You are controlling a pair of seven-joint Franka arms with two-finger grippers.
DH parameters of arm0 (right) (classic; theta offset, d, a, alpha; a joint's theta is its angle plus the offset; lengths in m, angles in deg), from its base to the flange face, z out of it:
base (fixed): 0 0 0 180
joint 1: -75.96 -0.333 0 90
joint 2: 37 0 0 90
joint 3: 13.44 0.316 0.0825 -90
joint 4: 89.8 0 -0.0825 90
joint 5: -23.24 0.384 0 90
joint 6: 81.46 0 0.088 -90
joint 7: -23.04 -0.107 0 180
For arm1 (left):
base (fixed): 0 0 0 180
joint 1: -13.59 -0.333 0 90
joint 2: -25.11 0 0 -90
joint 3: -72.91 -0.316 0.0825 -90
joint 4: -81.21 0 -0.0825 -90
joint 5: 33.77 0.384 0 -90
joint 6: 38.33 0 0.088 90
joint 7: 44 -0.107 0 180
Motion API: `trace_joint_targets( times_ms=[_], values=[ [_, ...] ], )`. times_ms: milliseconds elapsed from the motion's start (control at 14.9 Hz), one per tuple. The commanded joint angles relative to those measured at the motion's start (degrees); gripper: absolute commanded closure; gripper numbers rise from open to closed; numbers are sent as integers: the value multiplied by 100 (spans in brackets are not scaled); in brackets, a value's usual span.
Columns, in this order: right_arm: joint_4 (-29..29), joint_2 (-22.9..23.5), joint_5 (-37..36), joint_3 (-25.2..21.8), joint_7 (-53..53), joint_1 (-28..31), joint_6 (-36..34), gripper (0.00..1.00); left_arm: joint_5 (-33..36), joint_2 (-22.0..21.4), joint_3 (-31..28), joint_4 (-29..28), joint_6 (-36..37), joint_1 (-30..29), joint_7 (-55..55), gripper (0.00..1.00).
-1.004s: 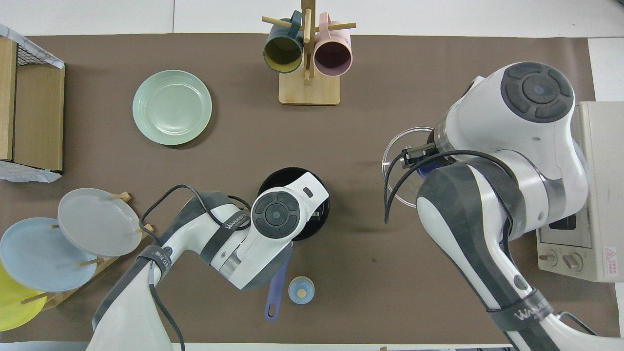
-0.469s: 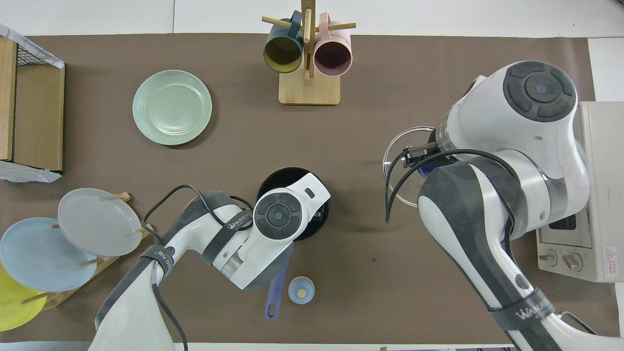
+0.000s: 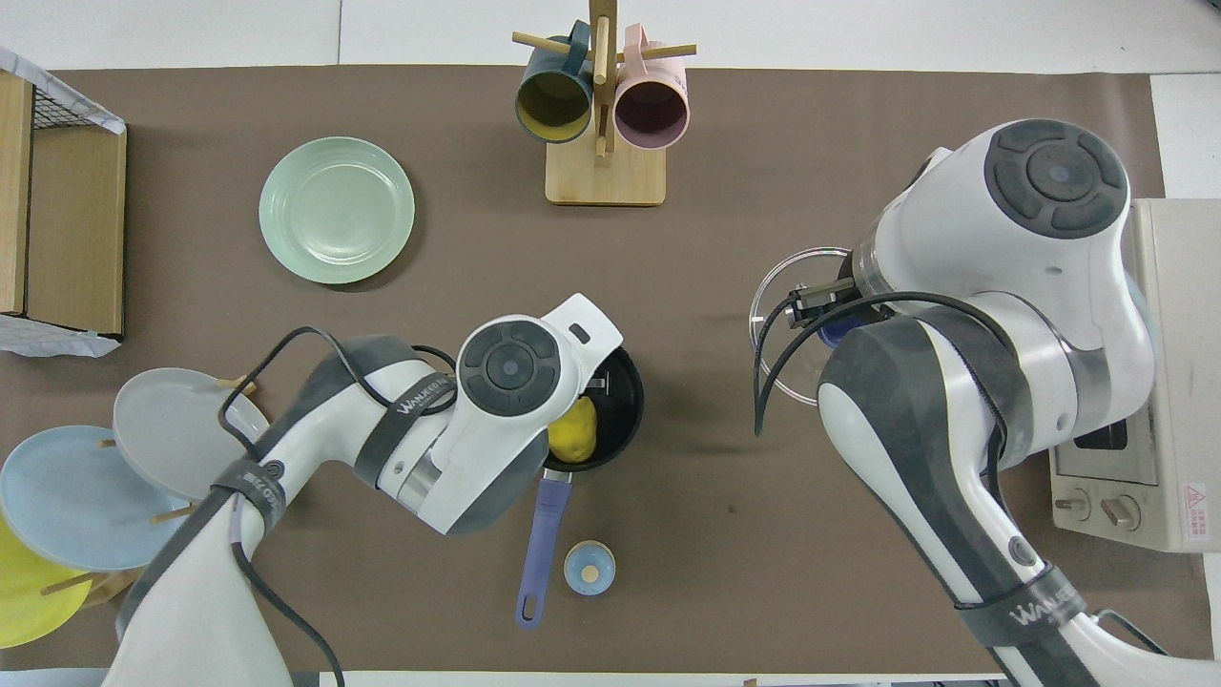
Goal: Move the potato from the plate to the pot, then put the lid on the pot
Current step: 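Withdraw the left gripper while the right gripper carries the lid toward the saucepan, then lower the glass lid onto the saucepan with the right gripper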
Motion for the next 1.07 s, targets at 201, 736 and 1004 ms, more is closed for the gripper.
trace_joint_targets(
  times_ms=[201,736,1004],
  values=[
    [-449,146,49,257,-1319,-593,-146,100,-201,-516,-13,394,570,-1165,-702,0],
    [-1162,1139,-47,890,-3313,-1383,345,100,-52,-684,-23,657,1457,-2591,-2585,0],
    [-1460,1692,-302,890,-3947,-1789,469,100,141,-526,-14,1351,2283,-2573,-2577,0]
  ],
)
